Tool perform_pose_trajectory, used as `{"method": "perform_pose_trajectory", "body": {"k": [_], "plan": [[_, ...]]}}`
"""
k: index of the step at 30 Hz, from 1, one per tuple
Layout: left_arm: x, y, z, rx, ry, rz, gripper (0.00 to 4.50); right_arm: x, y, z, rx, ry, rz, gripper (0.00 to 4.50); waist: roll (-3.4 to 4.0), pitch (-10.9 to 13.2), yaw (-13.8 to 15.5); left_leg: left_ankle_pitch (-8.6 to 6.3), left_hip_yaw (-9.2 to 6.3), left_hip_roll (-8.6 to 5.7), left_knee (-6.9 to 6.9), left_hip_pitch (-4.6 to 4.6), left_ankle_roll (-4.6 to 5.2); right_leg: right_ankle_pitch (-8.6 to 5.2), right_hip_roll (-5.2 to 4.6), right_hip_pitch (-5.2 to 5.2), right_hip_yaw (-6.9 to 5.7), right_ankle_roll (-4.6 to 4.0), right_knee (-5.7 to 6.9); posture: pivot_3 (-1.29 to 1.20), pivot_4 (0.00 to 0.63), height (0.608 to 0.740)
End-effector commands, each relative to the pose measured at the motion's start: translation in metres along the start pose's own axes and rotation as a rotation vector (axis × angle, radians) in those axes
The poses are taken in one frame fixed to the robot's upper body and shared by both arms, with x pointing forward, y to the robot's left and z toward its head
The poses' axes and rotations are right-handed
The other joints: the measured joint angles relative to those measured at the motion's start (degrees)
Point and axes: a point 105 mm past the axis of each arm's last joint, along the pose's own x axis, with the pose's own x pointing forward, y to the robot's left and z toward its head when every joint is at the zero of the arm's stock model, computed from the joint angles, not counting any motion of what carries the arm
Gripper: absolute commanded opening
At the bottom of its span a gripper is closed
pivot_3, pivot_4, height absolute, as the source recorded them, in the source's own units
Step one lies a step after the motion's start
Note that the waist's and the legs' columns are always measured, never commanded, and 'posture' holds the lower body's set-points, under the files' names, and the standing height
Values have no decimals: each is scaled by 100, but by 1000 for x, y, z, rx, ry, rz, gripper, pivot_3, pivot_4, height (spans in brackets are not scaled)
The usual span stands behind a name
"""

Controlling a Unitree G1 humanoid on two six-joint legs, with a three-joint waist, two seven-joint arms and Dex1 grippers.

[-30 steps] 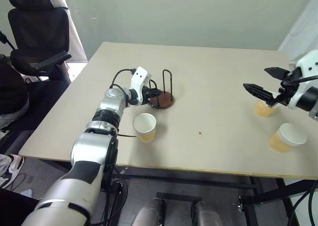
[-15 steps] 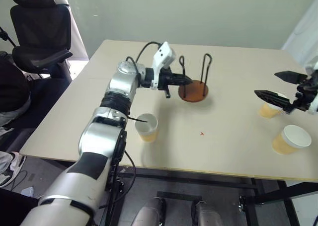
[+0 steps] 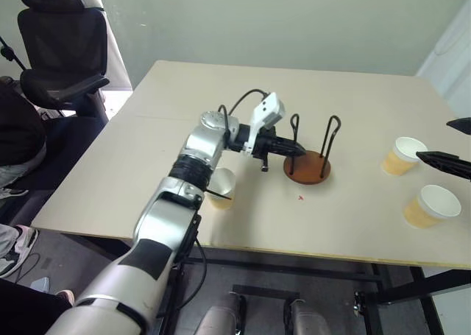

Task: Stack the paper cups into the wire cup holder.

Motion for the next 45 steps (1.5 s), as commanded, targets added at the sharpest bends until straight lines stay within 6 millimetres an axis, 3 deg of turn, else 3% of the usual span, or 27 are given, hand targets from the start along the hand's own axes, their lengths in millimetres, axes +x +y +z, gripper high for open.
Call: {"method": "perform_pose_trajectory", "body": {"k": [1, 6, 13, 16, 26, 27, 34, 39, 45], "plan": [[15, -6, 0, 33, 8, -31, 17, -8, 3, 12, -57, -15, -17, 4500, 0, 0, 0, -1, 0, -1, 6, 2, 1, 1, 0, 6, 2, 1, -1, 0, 150, 740], [31, -16, -26, 81, 126, -71, 17, -8, 10, 7, -51, -3, -11, 4500, -1, 1, -1, -1, 5, -2, 13, 7, 3, 2, 0, 10, 13, 3, 1, 0, 150, 740], [38, -9, -28, 101, 129, -20, 17, -7, 12, 4, -47, 2, -12, 4500, -1, 1, 6, -4, 9, -2, 12, 3, 7, 7, 0, 6, 15, 11, -1, 0, 150, 740], [40, -7, -26, 90, 113, -2, 814, -6, 12, 3, -46, 2, -13, 4500, -1, 1, 16, -5, 9, -4, 12, 1, 10, 7, 0, 7, 17, 15, -5, 0, 150, 740], [43, -8, -23, 74, 86, 3, 4311, -3, 10, 4, -49, -4, -12, 4500, -1, 1, 16, -7, 14, -4, 12, 4, 12, 8, 0, 7, 24, 18, -4, 0, 150, 740], [43, -9, -23, 70, 88, -2, 4466, -3, 10, 4, -49, -4, -11, 4500, -1, 1, 16, -7, 14, -4, 12, 4, 12, 8, 0, 7, 24, 18, -4, 0, 150, 740], [18, -5, -22, 146, 146, -13, 4466, -1, 13, 5, -62, -11, 8, 4500, -1, 0, 14, -7, 16, -4, 11, 6, 12, 8, 1, 5, 27, 18, -3, 0, 150, 740], [-20, 18, -17, 158, 173, 105, 4466, 10, 19, 2, -68, -12, 48, 4500, -1, 0, 9, -6, 16, -4, 11, 5, 11, 8, 1, 4, 29, 18, -3, 0, 150, 740], [-49, 36, -4, 163, 140, 233, 4466, 25, 13, 10, -105, -48, 52, 4500, 0, 0, 7, -6, 20, -8, 10, 5, 12, 10, 1, 2, 39, 21, -4, 0, 150, 740]]}}
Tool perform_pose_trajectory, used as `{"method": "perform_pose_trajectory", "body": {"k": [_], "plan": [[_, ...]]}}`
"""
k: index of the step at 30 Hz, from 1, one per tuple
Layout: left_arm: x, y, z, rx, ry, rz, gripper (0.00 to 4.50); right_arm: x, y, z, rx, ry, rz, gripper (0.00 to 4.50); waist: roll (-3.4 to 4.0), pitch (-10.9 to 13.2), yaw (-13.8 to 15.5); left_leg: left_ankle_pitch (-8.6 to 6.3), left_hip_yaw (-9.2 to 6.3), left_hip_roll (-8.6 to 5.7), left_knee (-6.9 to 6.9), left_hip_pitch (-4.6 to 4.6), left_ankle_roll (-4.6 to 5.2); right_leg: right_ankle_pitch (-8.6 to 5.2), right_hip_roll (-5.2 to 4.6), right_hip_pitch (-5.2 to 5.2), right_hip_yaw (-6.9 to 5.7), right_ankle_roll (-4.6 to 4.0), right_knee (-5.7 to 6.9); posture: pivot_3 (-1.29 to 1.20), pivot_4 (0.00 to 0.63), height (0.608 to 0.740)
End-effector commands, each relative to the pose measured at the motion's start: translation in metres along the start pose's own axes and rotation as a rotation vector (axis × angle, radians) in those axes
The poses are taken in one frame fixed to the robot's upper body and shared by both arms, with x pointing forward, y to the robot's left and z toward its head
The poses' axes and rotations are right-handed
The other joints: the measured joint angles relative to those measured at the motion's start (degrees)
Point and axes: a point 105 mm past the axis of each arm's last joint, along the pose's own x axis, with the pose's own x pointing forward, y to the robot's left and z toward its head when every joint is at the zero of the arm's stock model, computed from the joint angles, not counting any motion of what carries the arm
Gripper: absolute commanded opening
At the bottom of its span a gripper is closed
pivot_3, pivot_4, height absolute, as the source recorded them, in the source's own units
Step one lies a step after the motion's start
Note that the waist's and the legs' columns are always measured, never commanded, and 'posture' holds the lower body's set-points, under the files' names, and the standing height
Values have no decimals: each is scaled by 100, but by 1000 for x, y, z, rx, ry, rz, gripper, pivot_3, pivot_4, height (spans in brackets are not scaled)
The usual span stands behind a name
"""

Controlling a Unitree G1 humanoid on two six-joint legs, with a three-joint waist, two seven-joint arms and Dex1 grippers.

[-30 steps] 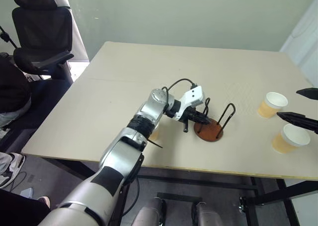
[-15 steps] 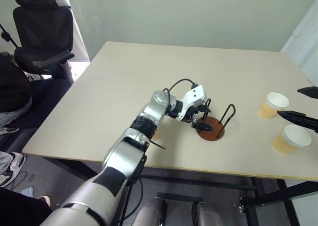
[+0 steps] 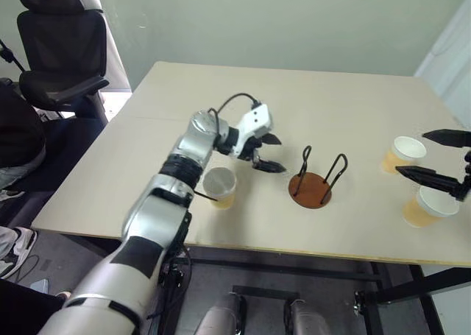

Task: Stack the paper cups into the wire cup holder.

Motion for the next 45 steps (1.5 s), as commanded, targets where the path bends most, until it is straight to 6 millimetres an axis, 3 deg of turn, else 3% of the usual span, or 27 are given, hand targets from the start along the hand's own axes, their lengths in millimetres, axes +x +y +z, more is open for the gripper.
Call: {"method": "perform_pose_trajectory", "body": {"k": [1, 5, 9, 21, 32, 45], "plan": [[-15, 15, 21, 29, -67, 76, 4466, 5, -10, 9, -47, -33, -31, 4500, 0, 0, 1, 0, 0, 0, 0, 1, 1, 0, 0, 0, 1, 1, -1, 0, 150, 740], [-29, 26, 34, 31, -123, 137, 4466, 18, -23, 11, -58, -52, -57, 4500, 0, 0, 1, -3, 1, -6, 0, -7, 5, 6, 0, -9, 10, 13, -3, 0, 150, 740], [-42, 35, 52, 37, -215, 210, 4466, 33, -43, -2, -90, -12, -95, 4500, 0, 0, -6, -3, 3, -10, -1, -3, 10, 11, 0, -8, 19, 26, -5, 0, 150, 740], [-60, 2, 81, 45, -303, 8, 4466, 63, -80, -44, -247, 249, -84, 4500, 0, 0, -55, -8, 29, -12, -5, 0, 28, 70, -1, -18, 53, 8, -8, 0, 150, 740], [-73, -16, 67, 65, -200, -79, 4466, 78, -100, -78, -265, 422, -55, 4500, 2, 0, -108, -8, 44, -11, -5, 6, 35, 64, -4, -21, 65, -40, -8, 0, 150, 740], [-86, -12, 61, 91, -158, -27, 4466, 87, -107, -100, -251, 507, -60, 4500, 3, -1, -111, -12, 44, -10, -13, 6, 27, 69, -7, -25, 64, -62, -15, 0, 150, 740]]}}
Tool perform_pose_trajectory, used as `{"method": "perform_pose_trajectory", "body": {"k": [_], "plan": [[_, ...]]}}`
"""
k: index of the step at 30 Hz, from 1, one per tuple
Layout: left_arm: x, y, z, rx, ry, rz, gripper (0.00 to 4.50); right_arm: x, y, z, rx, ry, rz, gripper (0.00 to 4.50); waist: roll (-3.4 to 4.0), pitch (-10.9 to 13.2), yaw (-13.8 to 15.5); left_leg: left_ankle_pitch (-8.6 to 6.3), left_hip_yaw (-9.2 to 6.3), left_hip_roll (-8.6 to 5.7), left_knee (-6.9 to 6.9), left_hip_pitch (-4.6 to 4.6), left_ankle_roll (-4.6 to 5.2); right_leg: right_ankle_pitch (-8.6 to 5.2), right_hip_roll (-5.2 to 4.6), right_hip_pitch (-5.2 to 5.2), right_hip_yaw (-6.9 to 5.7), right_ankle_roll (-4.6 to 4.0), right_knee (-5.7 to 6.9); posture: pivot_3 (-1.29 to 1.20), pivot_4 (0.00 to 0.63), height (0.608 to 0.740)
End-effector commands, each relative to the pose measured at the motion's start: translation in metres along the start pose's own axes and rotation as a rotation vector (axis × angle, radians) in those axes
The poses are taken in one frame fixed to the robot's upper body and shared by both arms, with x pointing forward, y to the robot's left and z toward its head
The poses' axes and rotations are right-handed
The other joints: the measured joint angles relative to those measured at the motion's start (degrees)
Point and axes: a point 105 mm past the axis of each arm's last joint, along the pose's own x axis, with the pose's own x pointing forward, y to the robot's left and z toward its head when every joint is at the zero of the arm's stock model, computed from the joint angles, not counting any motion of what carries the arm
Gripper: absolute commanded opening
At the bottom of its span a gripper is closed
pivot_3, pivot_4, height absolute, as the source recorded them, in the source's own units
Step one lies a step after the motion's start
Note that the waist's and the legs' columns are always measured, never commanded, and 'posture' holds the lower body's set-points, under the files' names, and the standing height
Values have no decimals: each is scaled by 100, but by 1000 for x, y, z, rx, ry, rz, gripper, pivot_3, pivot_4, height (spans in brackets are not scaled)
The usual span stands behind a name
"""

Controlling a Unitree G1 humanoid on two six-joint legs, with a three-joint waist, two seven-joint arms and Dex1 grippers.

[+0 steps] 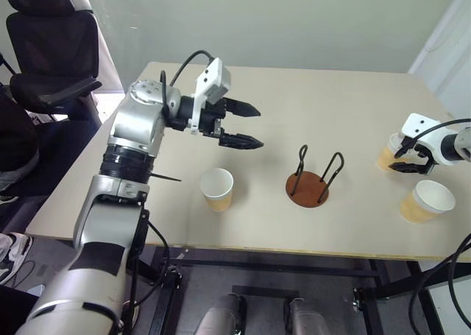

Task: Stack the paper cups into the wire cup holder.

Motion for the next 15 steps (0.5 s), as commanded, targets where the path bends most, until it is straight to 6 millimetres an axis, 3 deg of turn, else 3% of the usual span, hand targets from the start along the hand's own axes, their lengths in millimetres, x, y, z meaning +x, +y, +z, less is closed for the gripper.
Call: {"method": "perform_pose_trajectory", "body": {"k": [1, 3, 6, 15], "plan": [[-4, 0, 12, 60, -7, 16, 4466, -5, -11, 1, -17, 12, -45, 4500, 0, 0, 2, 0, 0, 0, -2, 0, -1, -1, 0, -1, 0, -2, 0, 0, 150, 740], [-4, 0, 11, 61, -6, 18, 4466, -3, -11, 0, -15, 22, -49, 4500, 0, 0, 2, -2, 0, 0, -4, 0, -3, -2, 0, -1, -1, -4, -1, 0, 150, 740], [-5, 0, 10, 64, 4, 22, 4500, 0, -11, -3, -17, 39, -52, 3863, 0, 0, -1, -5, 0, 1, -7, 0, -6, -3, -1, -3, -2, -8, -2, 0, 150, 740], [-7, 0, 7, 65, 19, 27, 4500, 2, -9, 0, -17, 37, -38, 628, 1, 0, 0, -13, 0, 2, -11, -1, -8, -5, -2, -6, -5, -14, -5, 0, 150, 740]]}}
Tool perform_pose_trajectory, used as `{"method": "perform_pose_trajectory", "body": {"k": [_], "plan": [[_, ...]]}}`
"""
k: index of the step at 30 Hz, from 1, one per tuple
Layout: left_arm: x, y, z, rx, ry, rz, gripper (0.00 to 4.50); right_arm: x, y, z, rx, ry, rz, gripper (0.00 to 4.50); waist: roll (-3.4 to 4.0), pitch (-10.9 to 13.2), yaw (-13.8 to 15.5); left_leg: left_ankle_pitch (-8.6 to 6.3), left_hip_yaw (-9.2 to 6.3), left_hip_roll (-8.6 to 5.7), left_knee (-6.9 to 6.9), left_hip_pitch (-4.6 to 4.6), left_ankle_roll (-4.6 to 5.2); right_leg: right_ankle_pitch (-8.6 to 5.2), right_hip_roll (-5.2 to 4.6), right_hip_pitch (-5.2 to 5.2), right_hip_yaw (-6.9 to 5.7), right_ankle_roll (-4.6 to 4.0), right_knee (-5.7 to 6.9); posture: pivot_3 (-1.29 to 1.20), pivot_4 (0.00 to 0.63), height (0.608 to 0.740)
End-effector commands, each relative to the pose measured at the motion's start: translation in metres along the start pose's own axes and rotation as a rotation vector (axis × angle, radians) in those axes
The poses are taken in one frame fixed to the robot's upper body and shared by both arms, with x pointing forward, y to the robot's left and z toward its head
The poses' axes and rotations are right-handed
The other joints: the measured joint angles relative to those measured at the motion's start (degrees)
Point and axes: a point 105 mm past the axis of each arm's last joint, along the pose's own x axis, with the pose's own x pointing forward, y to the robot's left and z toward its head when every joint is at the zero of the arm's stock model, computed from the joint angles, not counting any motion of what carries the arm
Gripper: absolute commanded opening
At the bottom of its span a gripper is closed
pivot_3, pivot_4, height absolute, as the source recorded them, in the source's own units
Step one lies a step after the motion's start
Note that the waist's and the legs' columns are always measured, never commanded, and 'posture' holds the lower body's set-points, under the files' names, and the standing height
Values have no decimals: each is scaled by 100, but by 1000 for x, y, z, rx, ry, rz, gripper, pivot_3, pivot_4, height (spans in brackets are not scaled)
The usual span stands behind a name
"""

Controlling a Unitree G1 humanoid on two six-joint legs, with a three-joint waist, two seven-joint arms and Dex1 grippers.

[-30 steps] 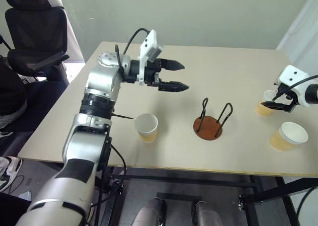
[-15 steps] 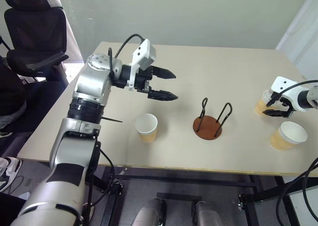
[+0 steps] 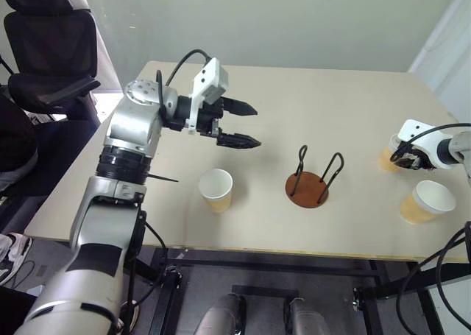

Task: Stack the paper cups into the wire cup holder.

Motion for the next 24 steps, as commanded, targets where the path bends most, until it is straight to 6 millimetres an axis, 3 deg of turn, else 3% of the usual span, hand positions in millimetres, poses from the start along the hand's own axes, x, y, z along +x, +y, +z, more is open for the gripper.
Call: {"method": "perform_pose_trajectory", "body": {"k": [1, 2, 9, 14, 18, 24], "plan": [[-4, -1, 8, 53, 6, 4, 4500, -9, -11, 11, -22, -33, -33, 289, 0, 0, 0, -1, 0, 0, 0, 0, -1, 0, 0, 0, 0, 0, 0, 0, 150, 740], [-5, 0, 7, 51, 10, 6, 4500, -11, -11, 13, -11, -49, -24, 18, 0, 0, 1, -1, 0, 0, 0, 0, -1, 0, 0, 0, 0, -1, 0, 0, 150, 740], [-13, 1, 1, 40, 36, 19, 4500, -34, -13, 32, 18, -186, 25, 18, 1, 0, 0, -6, 0, 3, -9, -1, -5, -6, 0, -3, -5, -10, -6, 0, 150, 740], [-17, -1, -2, 34, 41, 17, 4500, -80, -6, 63, -73, -308, 28, 18, 2, 0, 23, -17, -1, 5, -17, -6, -10, -15, 0, -3, -15, -24, -13, 0, 150, 740], [-19, -2, -6, 26, 49, 13, 4500, -132, 22, 112, -198, -453, 55, 18, 4, 1, -12, -27, 4, 9, -18, -10, -21, -26, 0, -7, -24, -24, -22, 0, 150, 740], [-15, -4, -10, 39, 56, -15, 4500, -159, 57, 150, -278, -548, 103, 18, 4, 1, -33, -33, 8, 19, -13, -3, -30, -53, 2, -1, -35, -25, -22, 0, 150, 740]]}}
